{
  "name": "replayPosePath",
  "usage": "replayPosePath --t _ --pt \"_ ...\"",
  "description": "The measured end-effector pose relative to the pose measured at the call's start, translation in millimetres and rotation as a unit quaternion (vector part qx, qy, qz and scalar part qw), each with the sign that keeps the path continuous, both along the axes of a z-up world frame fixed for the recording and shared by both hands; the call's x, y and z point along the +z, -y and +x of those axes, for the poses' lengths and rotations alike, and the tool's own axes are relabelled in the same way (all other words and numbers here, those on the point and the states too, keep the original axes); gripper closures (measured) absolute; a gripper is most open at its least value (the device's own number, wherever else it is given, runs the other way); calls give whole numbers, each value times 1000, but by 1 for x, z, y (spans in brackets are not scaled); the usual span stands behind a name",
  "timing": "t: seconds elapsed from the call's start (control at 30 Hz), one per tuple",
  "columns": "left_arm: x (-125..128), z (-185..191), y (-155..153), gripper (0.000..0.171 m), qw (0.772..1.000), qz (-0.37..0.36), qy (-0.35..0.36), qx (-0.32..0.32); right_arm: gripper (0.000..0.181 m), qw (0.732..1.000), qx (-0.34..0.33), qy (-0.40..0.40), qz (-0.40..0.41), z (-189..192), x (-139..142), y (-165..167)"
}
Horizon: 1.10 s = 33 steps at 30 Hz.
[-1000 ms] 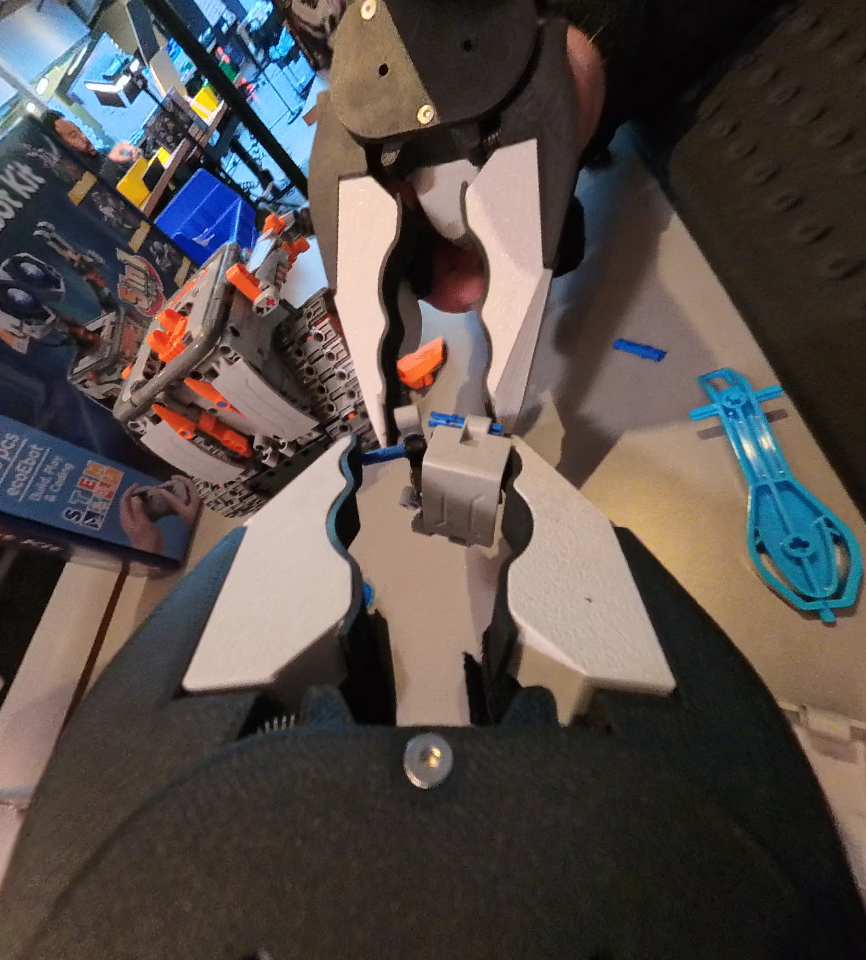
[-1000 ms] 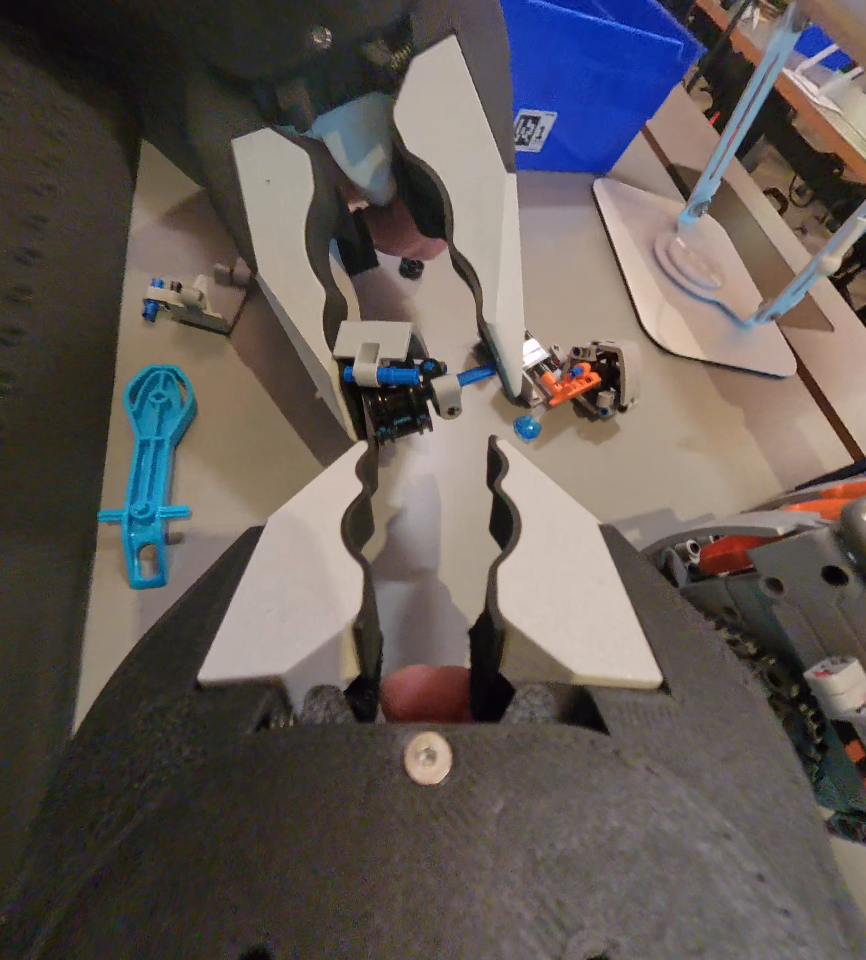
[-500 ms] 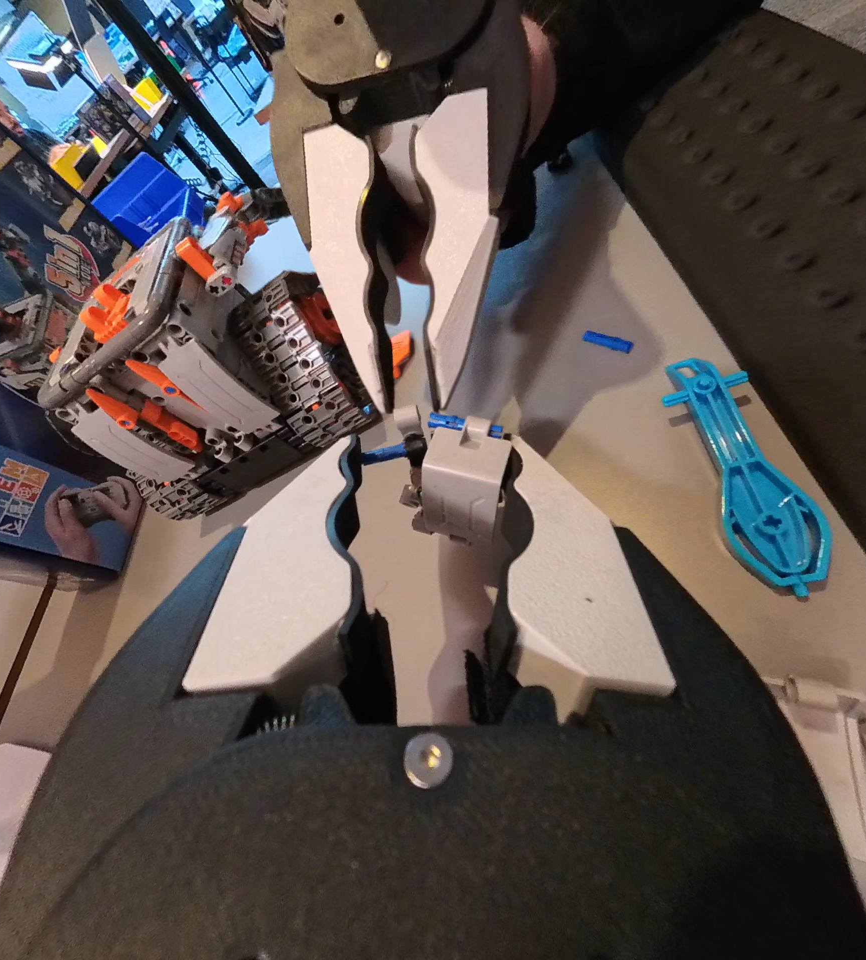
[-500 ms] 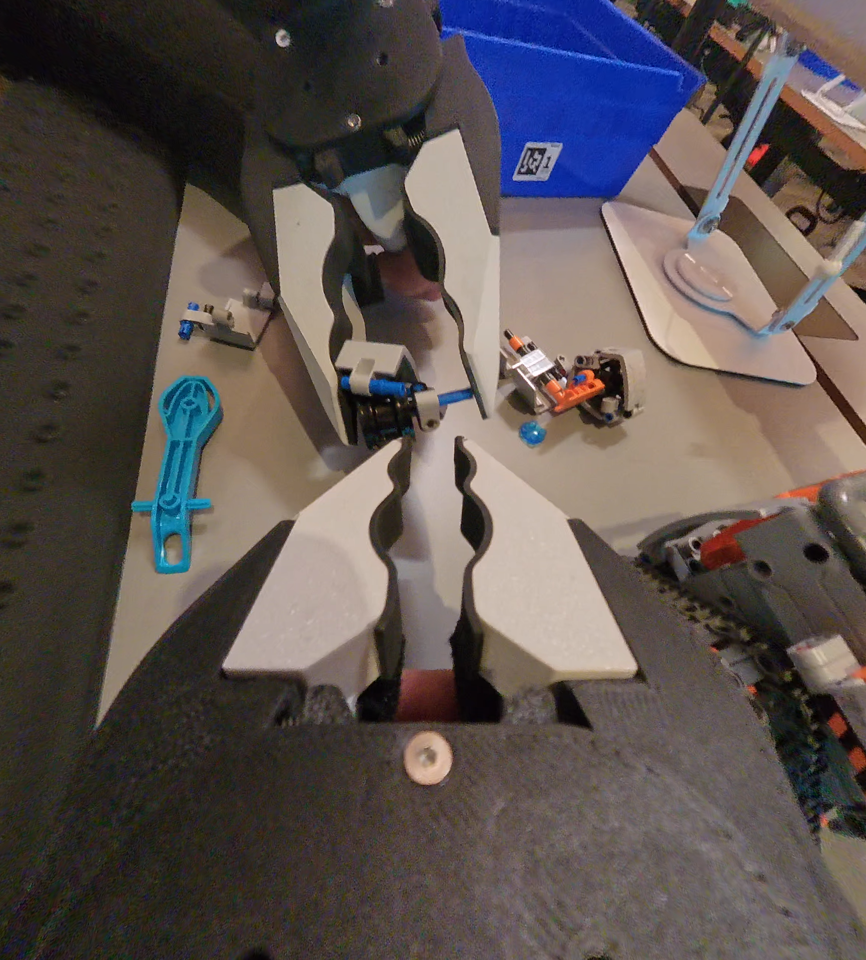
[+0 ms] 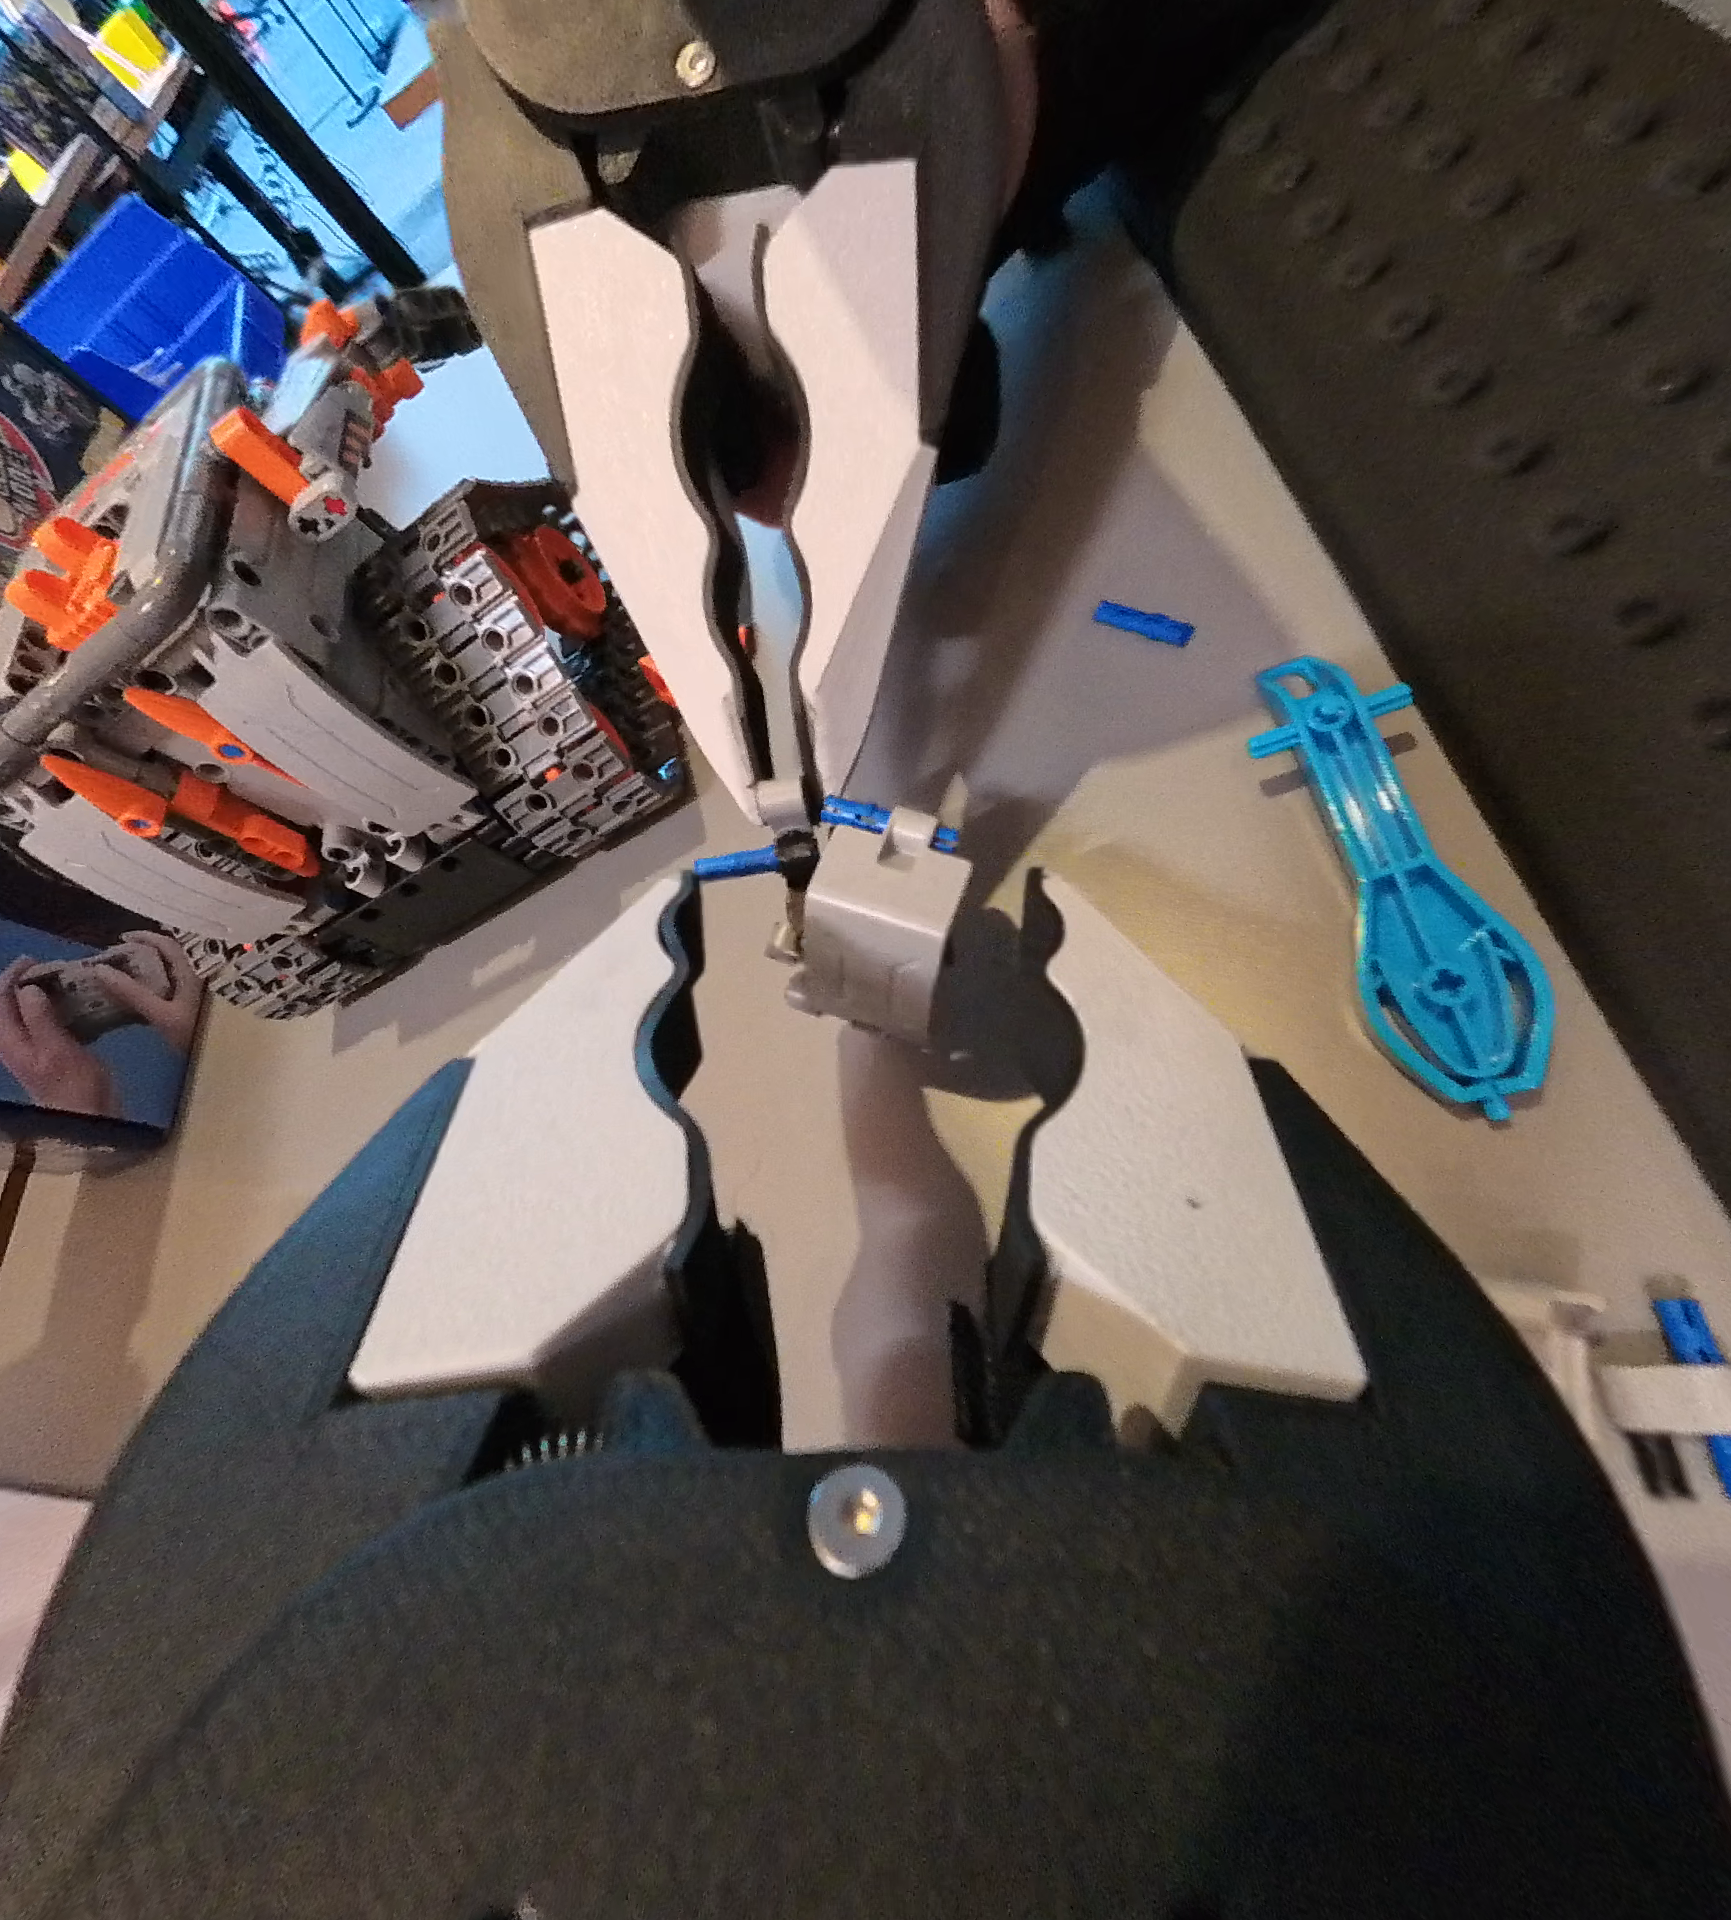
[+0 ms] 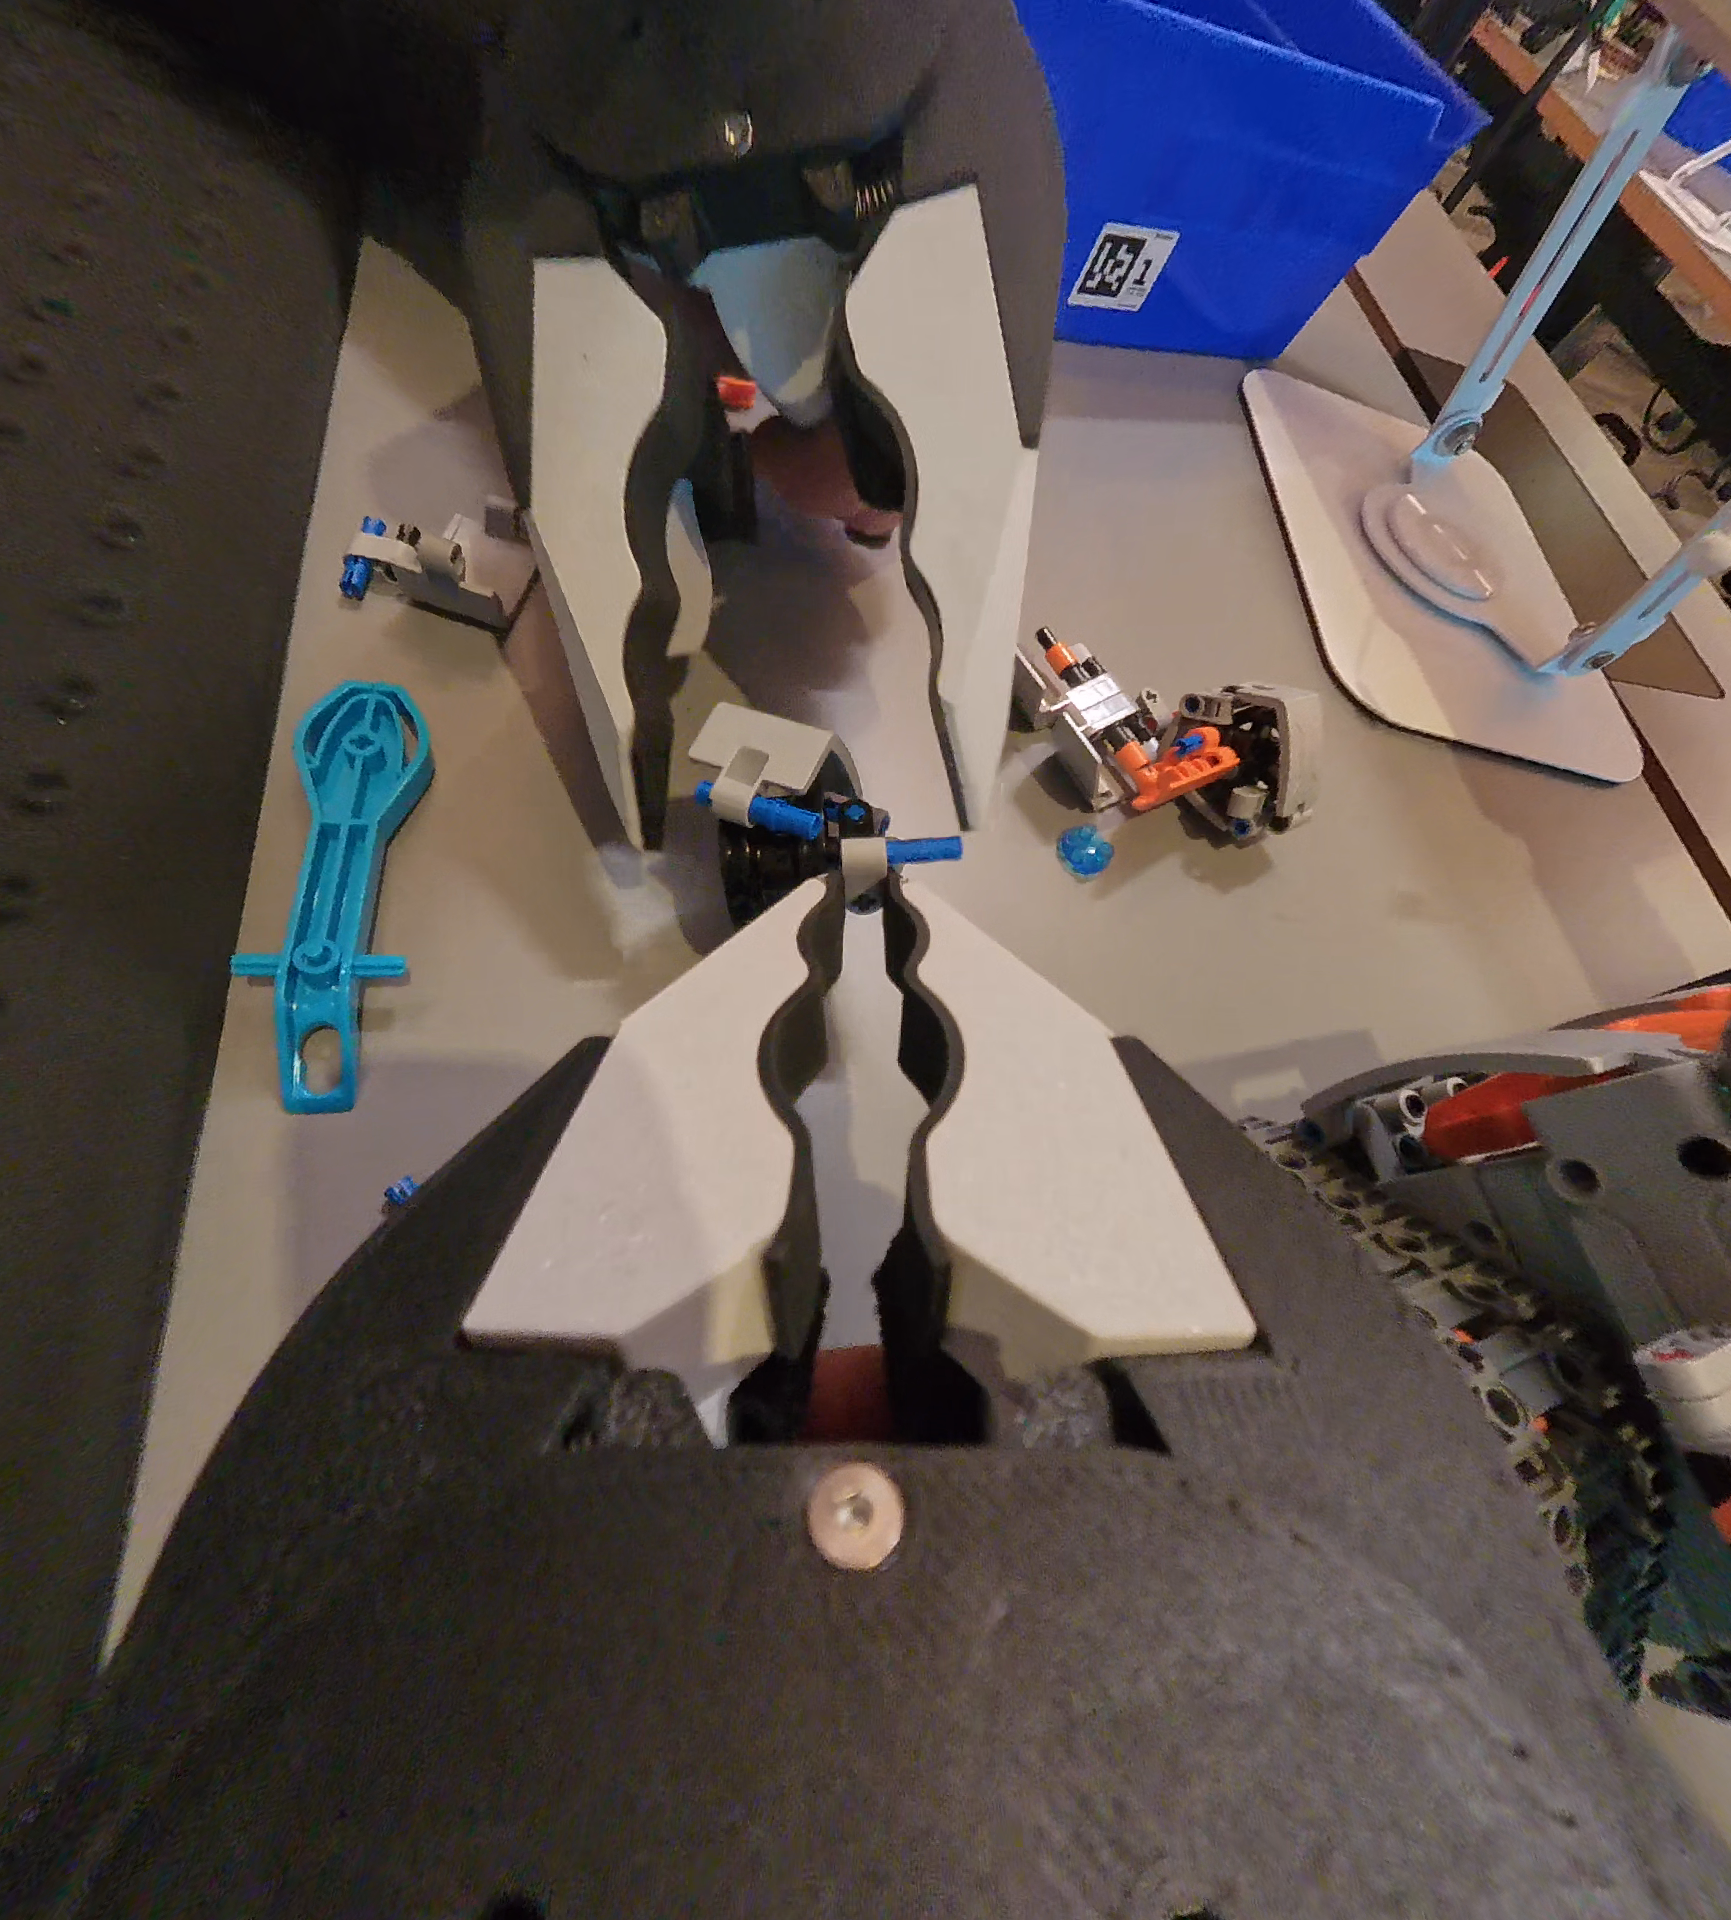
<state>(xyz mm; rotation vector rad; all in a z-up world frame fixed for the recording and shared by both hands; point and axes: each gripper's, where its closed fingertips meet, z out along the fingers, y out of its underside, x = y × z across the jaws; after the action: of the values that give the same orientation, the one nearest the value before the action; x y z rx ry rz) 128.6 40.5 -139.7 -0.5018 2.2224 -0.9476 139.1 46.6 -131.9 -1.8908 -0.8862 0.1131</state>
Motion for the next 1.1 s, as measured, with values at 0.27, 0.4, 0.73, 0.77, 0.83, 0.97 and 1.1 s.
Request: replayPosePath --t 0.27,0.4,0.73,0.77,0.83,0.97,1.1 --pt "10 -15 -5 144 999 -18 -24 -9 177 999 -2 50 4 1 -6 1" --pt "1 -15 -1 146 999 -4 -39 -8 177 998 -4 67 6 1 -8 0" --pt "-10 -13 -2 147 999 35 -39 -3 177 995 -11 95 8 0 -12 -1" --pt "-9 -12 -2 147 999 34 -36 -1 177 995 -12 99 9 0 -12 -1" --pt "-9 -10 -2 148 999 27 -40 8 177 994 -16 105 10 0 -13 -2" --pt "-9 -7 -2 148 999 21 -37 18 177 994 -25 109 8 1 -14 -4" --pt "-8 -6 -2 148 999 17 -28 22 177 993 -33 111 5 2 -15 -5"
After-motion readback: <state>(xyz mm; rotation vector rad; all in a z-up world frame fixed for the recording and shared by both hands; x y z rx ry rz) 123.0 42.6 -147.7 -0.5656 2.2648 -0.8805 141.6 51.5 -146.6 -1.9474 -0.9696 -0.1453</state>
